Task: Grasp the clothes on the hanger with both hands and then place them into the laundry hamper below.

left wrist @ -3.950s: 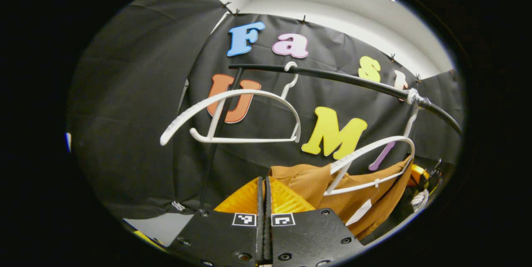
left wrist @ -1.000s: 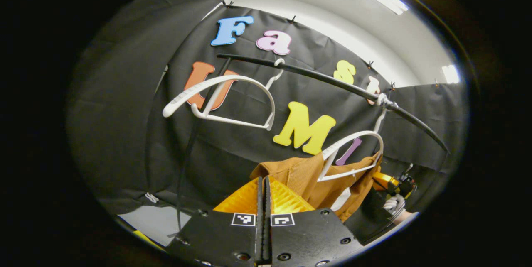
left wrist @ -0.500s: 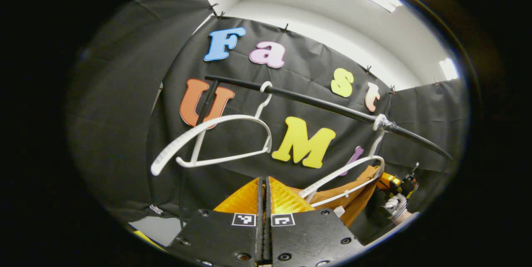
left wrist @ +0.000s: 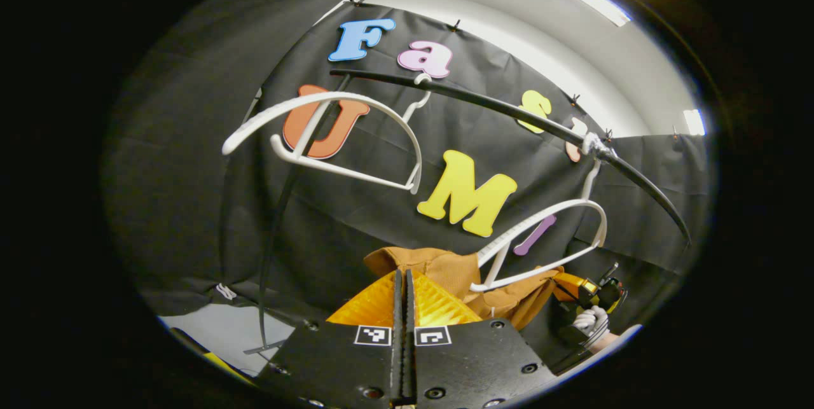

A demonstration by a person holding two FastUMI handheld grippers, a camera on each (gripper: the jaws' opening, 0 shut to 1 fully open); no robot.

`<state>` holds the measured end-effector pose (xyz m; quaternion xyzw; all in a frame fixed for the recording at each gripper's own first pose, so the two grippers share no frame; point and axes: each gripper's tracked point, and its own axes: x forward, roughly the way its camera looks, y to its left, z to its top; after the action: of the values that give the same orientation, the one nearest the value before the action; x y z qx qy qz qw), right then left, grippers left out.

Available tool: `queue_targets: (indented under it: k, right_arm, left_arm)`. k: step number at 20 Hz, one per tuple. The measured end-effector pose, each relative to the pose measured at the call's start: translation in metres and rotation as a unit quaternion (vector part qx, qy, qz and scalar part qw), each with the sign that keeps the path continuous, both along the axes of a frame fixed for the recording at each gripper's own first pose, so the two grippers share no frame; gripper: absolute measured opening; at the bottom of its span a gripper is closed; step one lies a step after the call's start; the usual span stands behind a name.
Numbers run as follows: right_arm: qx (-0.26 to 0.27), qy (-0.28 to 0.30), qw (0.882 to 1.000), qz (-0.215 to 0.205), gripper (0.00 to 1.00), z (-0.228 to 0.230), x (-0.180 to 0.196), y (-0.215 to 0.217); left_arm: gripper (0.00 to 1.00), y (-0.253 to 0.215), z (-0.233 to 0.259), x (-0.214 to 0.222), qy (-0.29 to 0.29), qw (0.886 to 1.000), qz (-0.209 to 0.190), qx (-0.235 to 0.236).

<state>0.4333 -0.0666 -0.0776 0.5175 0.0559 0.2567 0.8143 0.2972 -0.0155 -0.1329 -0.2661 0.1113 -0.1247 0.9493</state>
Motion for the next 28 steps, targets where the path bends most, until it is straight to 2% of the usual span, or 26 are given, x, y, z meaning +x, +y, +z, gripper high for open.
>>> queue_targets:
  k: [3,5,6,7,8,9,10,12,13,14,15,16,17,20,21,22,23,24,28]
  right_arm:
    - [-0.013,-0.002,0.999,0.034,0.02,0.003,-0.024,0.027]
    - [-0.036,-0.004,0.998,0.046,0.02,-0.002,-0.036,0.042]
    - [-0.037,-0.005,0.998,0.055,0.03,-0.003,-0.045,0.050]
    - [-0.032,-0.004,0.997,0.063,0.03,-0.002,-0.053,0.057]
    - [-0.032,-0.002,0.997,0.072,0.03,-0.001,-0.059,0.066]
    - [-0.038,-0.001,0.996,0.078,0.02,-0.004,-0.063,0.075]
    - [-0.046,0.003,0.995,0.084,0.03,-0.009,-0.069,0.084]
    - [-0.057,0.010,0.993,0.107,0.03,-0.016,-0.090,0.109]
    - [-0.067,0.012,0.991,0.119,0.02,-0.021,-0.101,0.124]
    - [-0.078,0.012,0.988,0.133,0.04,-0.026,-0.113,0.139]
    - [-0.085,0.014,0.986,0.146,0.03,-0.031,-0.122,0.152]
    - [-0.091,0.017,0.983,0.158,0.04,-0.037,-0.131,0.163]
    - [-0.100,0.019,0.981,0.166,0.04,-0.041,-0.139,0.173]
    - [-0.132,0.022,0.971,0.199,0.03,-0.054,-0.168,0.206]
    - [-0.140,0.023,0.967,0.212,0.03,-0.058,-0.175,0.218]
    - [-0.146,0.027,0.964,0.222,0.03,-0.063,-0.181,0.230]
    - [-0.156,0.034,0.960,0.231,0.03,-0.072,-0.187,0.237]
    - [-0.172,0.042,0.955,0.237,0.03,-0.086,-0.196,0.244]
    - [-0.258,0.115,0.931,0.230,0.02,-0.172,-0.211,0.246]
  left_arm:
    - [0.05,0.003,-0.001,-0.011,-0.004,1.000,0.018,-0.007]
    - [0.05,0.014,-0.006,-0.016,0.008,0.999,0.036,-0.034]
    - [0.00,0.017,-0.009,-0.021,0.014,0.998,0.044,-0.043]
    - [0.00,0.017,-0.017,-0.026,0.023,0.998,0.043,-0.042]
    - [0.05,0.010,-0.017,-0.034,0.024,0.998,0.035,-0.044]
    - [0.05,0.003,-0.011,-0.041,0.013,0.999,0.027,-0.039]
    - [0.00,-0.003,-0.006,-0.045,0.005,0.999,0.017,-0.028]
    - [0.00,-0.012,-0.009,-0.050,0.005,1.000,0.000,-0.009]
    - [0.05,-0.015,-0.018,-0.053,0.016,1.000,-0.005,-0.006]
    - [0.00,-0.023,-0.029,-0.058,0.030,0.999,-0.014,-0.012]
    - [0.05,-0.028,-0.042,-0.067,0.044,0.999,-0.018,-0.019]
    - [0.00,-0.031,-0.056,-0.076,0.061,0.998,-0.024,-0.021]
    - [0.00,-0.034,-0.072,-0.085,0.078,0.996,-0.028,-0.019]
    - [0.05,-0.045,-0.109,-0.114,0.120,0.992,-0.042,-0.011]
    - [0.05,-0.050,-0.119,-0.120,0.132,0.990,-0.048,-0.011]
    - [0.00,-0.051,-0.128,-0.127,0.145,0.988,-0.048,-0.007]
    - [0.05,-0.051,-0.137,-0.133,0.156,0.987,-0.049,-0.001]
    - [0.00,-0.051,-0.147,-0.139,0.168,0.984,-0.049,0.009]
    - [0.00,-0.059,-0.189,-0.164,0.214,0.972,-0.064,0.071]
